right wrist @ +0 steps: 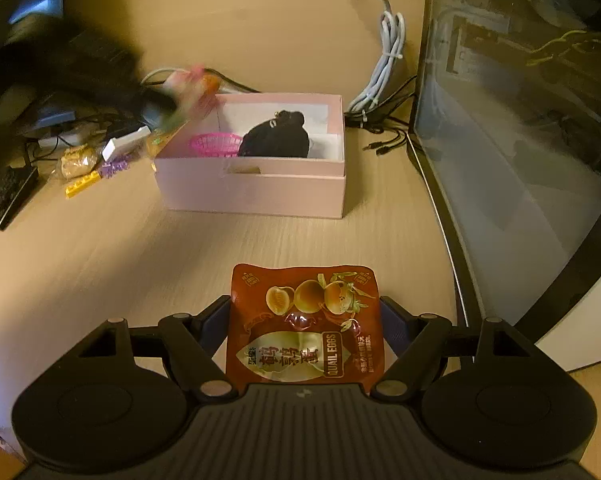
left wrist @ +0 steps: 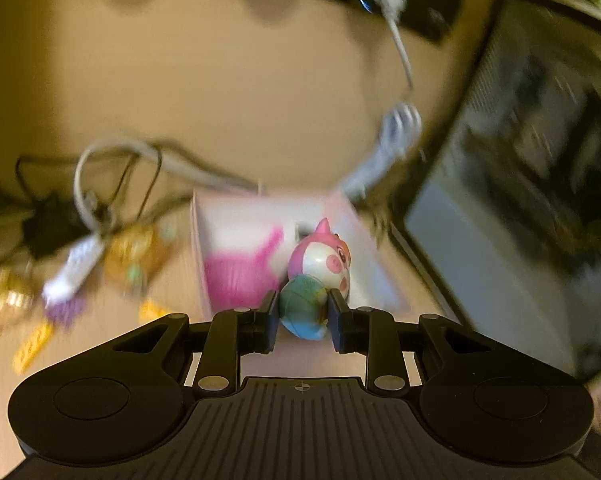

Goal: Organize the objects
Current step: 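Place the figurine into the pink box with the left tool while the right tool carries the packet, then release the red snack packet into the pink box from the right tool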

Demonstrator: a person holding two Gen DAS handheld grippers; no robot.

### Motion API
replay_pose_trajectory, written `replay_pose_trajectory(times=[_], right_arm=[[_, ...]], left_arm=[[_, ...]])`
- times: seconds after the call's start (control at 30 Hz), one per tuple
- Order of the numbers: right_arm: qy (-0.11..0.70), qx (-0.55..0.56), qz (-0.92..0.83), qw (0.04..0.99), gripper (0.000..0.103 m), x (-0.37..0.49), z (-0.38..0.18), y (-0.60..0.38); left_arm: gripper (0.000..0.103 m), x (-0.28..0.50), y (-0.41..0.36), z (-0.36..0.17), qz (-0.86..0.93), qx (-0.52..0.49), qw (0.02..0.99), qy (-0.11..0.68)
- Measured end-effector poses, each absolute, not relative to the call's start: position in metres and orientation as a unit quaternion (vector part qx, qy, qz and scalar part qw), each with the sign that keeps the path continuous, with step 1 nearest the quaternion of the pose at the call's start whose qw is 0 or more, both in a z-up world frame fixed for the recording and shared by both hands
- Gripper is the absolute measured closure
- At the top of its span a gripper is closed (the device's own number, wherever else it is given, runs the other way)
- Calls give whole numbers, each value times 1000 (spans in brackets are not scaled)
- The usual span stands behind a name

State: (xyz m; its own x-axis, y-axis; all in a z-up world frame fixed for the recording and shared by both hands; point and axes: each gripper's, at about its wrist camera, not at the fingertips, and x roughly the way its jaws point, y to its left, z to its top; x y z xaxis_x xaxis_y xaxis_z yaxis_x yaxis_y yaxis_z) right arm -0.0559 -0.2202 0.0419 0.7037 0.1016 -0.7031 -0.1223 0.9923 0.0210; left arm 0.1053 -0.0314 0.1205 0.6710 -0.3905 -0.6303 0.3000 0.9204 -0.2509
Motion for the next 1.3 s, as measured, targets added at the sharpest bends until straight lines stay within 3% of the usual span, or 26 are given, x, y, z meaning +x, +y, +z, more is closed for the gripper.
replay_pose_trajectory(times=[0.13, 0.3, 0.67, 1.03, 1.17, 1.3], right_arm=[[375, -24, 66, 924, 26, -56, 45, -218], [370, -28, 75, 926, 26, -58, 48, -216], [351, -43, 96, 930, 26, -11, 70, -212], [314, -18, 56, 948, 26, 157, 122, -177], [333, -35, 35, 942, 7, 199, 109, -160], [348, -36, 50, 935, 3, 195, 94, -145]], left_arm=[[72, 160, -48, 116, -151, -84, 932, 320], [73, 199, -54, 87, -134, -105, 917, 361], [73, 81, 4, 83, -142, -78, 920, 357], [73, 2, 79, 43, -96, -109, 890, 431], [73, -9, 105, 41, -73, -105, 890, 438], [73, -15, 132, 35, -48, -114, 885, 449]])
